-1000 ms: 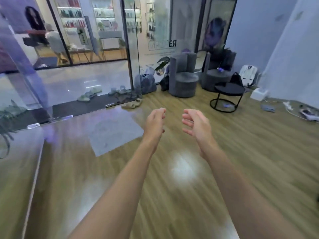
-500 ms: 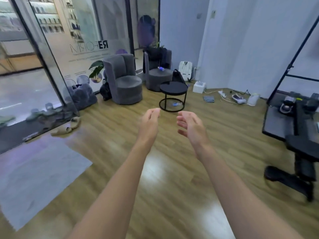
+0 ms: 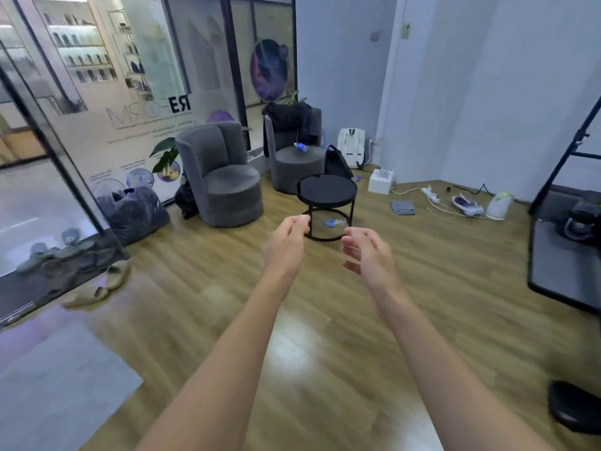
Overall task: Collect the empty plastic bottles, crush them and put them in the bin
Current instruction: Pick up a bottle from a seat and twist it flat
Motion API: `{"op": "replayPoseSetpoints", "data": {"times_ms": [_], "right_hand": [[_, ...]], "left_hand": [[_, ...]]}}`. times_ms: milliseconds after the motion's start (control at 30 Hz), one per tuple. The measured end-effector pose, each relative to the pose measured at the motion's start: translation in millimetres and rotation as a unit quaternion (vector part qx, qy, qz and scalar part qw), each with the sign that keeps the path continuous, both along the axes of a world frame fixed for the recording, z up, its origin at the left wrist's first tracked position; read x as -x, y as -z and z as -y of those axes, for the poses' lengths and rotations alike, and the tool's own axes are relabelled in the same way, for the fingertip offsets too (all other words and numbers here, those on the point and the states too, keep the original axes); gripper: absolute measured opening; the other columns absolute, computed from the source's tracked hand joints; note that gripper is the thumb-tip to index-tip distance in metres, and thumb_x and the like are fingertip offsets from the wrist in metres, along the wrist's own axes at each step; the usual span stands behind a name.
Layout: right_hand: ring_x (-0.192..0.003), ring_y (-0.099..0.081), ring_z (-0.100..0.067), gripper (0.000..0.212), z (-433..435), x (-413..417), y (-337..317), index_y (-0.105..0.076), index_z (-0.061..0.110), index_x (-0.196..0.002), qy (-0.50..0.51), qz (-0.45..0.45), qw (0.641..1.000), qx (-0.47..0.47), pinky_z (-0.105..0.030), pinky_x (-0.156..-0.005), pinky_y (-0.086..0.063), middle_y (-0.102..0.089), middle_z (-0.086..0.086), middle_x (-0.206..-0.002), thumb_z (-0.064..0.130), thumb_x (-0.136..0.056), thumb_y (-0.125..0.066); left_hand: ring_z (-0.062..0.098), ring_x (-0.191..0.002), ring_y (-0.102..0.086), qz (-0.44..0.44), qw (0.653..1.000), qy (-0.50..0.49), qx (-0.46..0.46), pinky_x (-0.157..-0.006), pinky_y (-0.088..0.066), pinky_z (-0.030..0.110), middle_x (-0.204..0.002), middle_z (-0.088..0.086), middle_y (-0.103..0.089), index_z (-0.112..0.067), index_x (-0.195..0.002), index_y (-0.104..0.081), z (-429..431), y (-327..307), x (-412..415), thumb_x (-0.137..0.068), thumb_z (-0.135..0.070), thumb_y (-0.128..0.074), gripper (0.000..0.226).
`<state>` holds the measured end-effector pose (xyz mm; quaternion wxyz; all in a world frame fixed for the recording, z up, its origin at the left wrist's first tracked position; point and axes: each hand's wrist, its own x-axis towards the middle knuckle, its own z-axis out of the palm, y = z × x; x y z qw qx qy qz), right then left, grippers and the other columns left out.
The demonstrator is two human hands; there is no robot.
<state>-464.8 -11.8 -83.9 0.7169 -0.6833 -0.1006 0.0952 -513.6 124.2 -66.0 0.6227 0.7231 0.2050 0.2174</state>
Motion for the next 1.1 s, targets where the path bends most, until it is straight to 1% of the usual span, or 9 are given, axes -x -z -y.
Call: {"op": "replayPoseSetpoints", "data": {"times_ms": [133,233,400,533,767,833,933,1000,1100], "right_hand": [[-0.105,-0.066,-0.015,0.021,-31.8,-91.9,11.9,-0.068,0.028,-0.101,0.026,0.004,1.000,0.015,-0.040,-0.090,-0.056,-0.069,0.005,-0.105,0.035,-0.099,-0.048],[-0.105,-0.066,-0.014,0.019,-56.1,-161.3,10.3,-0.068,0.029,-0.096,0.041,-0.007,0.999,0.031,-0.039,-0.089,-0.056,-0.070,0.007,-0.103,0.035,-0.098,-0.050],[-0.104,-0.066,-0.013,0.018,-80.9,-273.5,12.0,-0.067,0.030,-0.096,0.061,-0.018,0.997,0.044,-0.035,-0.085,-0.056,-0.069,0.006,-0.102,0.035,-0.098,-0.050],[-0.098,-0.067,-0.011,0.016,-94.8,-367.7,28.6,-0.067,0.028,-0.095,0.075,-0.031,0.996,0.035,-0.028,-0.076,-0.053,-0.069,0.008,-0.096,0.031,-0.099,-0.051],[-0.103,-0.066,-0.013,0.017,-106.9,-552.3,57.2,-0.066,0.026,-0.102,0.055,-0.062,0.996,0.023,-0.030,-0.079,-0.053,-0.068,0.007,-0.102,0.033,-0.099,-0.051],[-0.104,-0.065,-0.015,0.017,-108.1,-604.6,61.5,-0.066,0.027,-0.100,0.051,-0.068,0.996,0.026,-0.032,-0.082,-0.053,-0.068,0.007,-0.100,0.033,-0.099,-0.051],[-0.104,-0.065,-0.018,0.017,-118.2,-676.7,68.3,-0.066,0.027,-0.097,0.053,-0.088,0.994,0.036,-0.037,-0.086,-0.053,-0.067,0.005,-0.098,0.030,-0.100,-0.050],[-0.102,-0.065,-0.017,0.017,-128.0,-720.8,75.2,-0.066,0.027,-0.096,0.049,-0.094,0.993,0.044,-0.036,-0.085,-0.053,-0.068,0.005,-0.099,0.030,-0.100,-0.050],[-0.098,-0.066,-0.013,0.018,-146.1,-790.4,87.2,-0.066,0.029,-0.093,0.042,-0.090,0.994,0.055,-0.035,-0.086,-0.053,-0.068,0.007,-0.097,0.030,-0.100,-0.050]], "left_hand": [[0.012,-0.085,-0.058,-0.006,0.999,0.019,0.038,-0.077,-0.051,0.034,-0.098,-0.014,-0.064,-0.037,-0.094,-0.064,-40.0,18.0,-99.7,-0.094,-0.045,-0.045,0.020],[0.011,-0.080,-0.056,-0.008,0.997,0.034,0.063,-0.075,-0.049,0.033,-0.096,-0.015,-0.064,-0.034,-0.093,-0.064,-69.1,22.8,-177.1,-0.092,-0.045,-0.046,0.021],[0.009,-0.086,-0.057,-0.019,0.995,0.058,0.073,-0.074,-0.048,0.031,-0.098,-0.012,-0.064,-0.034,-0.093,-0.063,-96.8,28.3,-299.0,-0.097,-0.042,-0.045,0.021],[0.009,-0.092,-0.057,-0.040,0.994,0.076,0.063,-0.079,-0.051,0.032,-0.102,-0.013,-0.063,-0.033,-0.100,-0.063,-109.2,44.7,-394.4,-0.098,-0.042,-0.043,0.022],[0.010,-0.099,-0.059,-0.076,0.992,0.078,0.063,-0.086,-0.051,0.035,-0.104,-0.014,-0.064,-0.031,-0.106,-0.063,-118.0,68.9,-566.7,-0.097,-0.045,-0.045,0.025],[0.010,-0.096,-0.059,-0.087,0.991,0.078,0.060,-0.086,-0.051,0.036,-0.103,-0.014,-0.065,-0.031,-0.101,-0.064,-121.8,71.1,-615.0,-0.096,-0.046,-0.047,0.023],[0.014,-0.082,-0.056,-0.104,0.990,0.065,0.063,-0.080,-0.052,0.037,-0.098,-0.006,-0.063,-0.026,-0.094,-0.063,-133.0,78.5,-685.2,-0.091,-0.048,-0.049,0.026],[0.013,-0.081,-0.056,-0.108,0.990,0.060,0.067,-0.078,-0.050,0.034,-0.096,-0.007,-0.063,-0.030,-0.092,-0.064,-141.5,86.0,-731.5,-0.090,-0.049,-0.049,0.024],[0.014,-0.094,-0.061,-0.112,0.989,0.060,0.074,-0.090,-0.051,0.038,-0.099,-0.012,-0.065,-0.035,-0.093,-0.064,-152.8,103.7,-808.1,-0.090,-0.047,-0.050,0.019]]}}
